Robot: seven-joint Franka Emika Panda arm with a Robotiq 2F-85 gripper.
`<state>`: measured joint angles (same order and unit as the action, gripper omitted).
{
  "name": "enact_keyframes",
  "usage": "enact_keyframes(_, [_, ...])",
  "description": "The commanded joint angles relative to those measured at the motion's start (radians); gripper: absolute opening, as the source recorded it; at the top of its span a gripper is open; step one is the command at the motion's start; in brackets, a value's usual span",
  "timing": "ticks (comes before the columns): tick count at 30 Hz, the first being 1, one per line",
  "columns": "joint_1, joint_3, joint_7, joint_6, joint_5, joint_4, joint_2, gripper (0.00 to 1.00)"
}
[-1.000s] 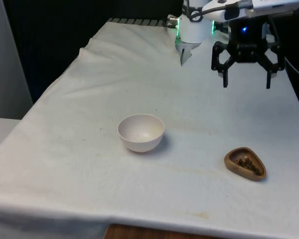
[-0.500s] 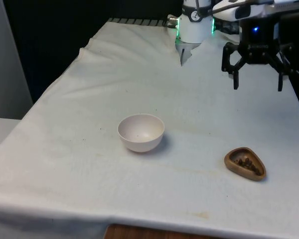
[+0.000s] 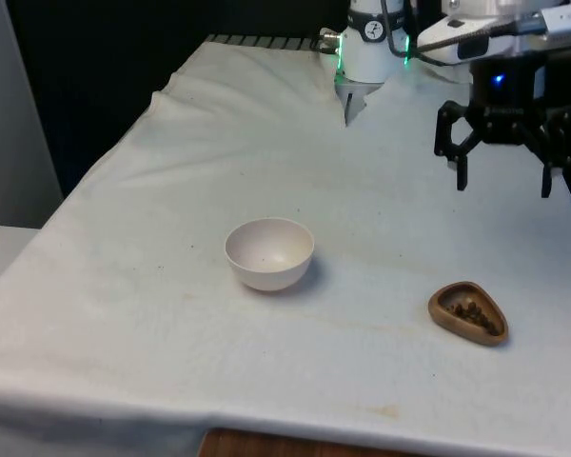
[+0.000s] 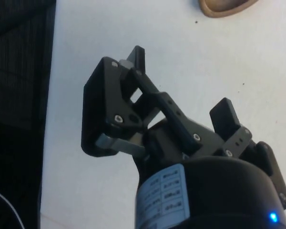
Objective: Pour the coffee beans from the cup into the bowl.
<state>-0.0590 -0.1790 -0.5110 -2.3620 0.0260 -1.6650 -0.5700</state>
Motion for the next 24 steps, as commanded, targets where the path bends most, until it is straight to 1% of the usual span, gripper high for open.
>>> enact_keyframes(1, [-0.007,0.007,-0.020,-0.010,-0.006,0.004,-0.007,1.00])
enact_keyframes(2, [-0.007,0.007,-0.035,-0.011,-0.012,0.008,-0.013,1.00])
enact_keyframes(6, [-0.006,0.007,-0.064,-0.014,-0.021,0.011,-0.024,1.00])
enact_keyframes(7, [-0.001,0.001,-0.054,-0.005,-0.017,0.009,-0.019,1.00])
enact_keyframes(8, [-0.001,0.001,-0.060,-0.006,-0.017,0.009,-0.022,1.00])
enact_keyframes(9, [-0.007,0.009,-0.077,-0.017,-0.023,0.012,-0.029,1.00])
enact_keyframes(15, [-0.006,0.009,-0.132,-0.026,-0.035,0.011,-0.040,1.00])
enact_keyframes(16, [-0.001,0.003,-0.117,-0.016,-0.032,0.010,-0.036,1.00])
enact_keyframes(17, [-0.005,0.009,-0.139,-0.026,-0.036,0.012,-0.041,1.00])
enact_keyframes(24, [-0.007,0.013,-0.187,-0.028,-0.039,0.016,-0.049,1.00])
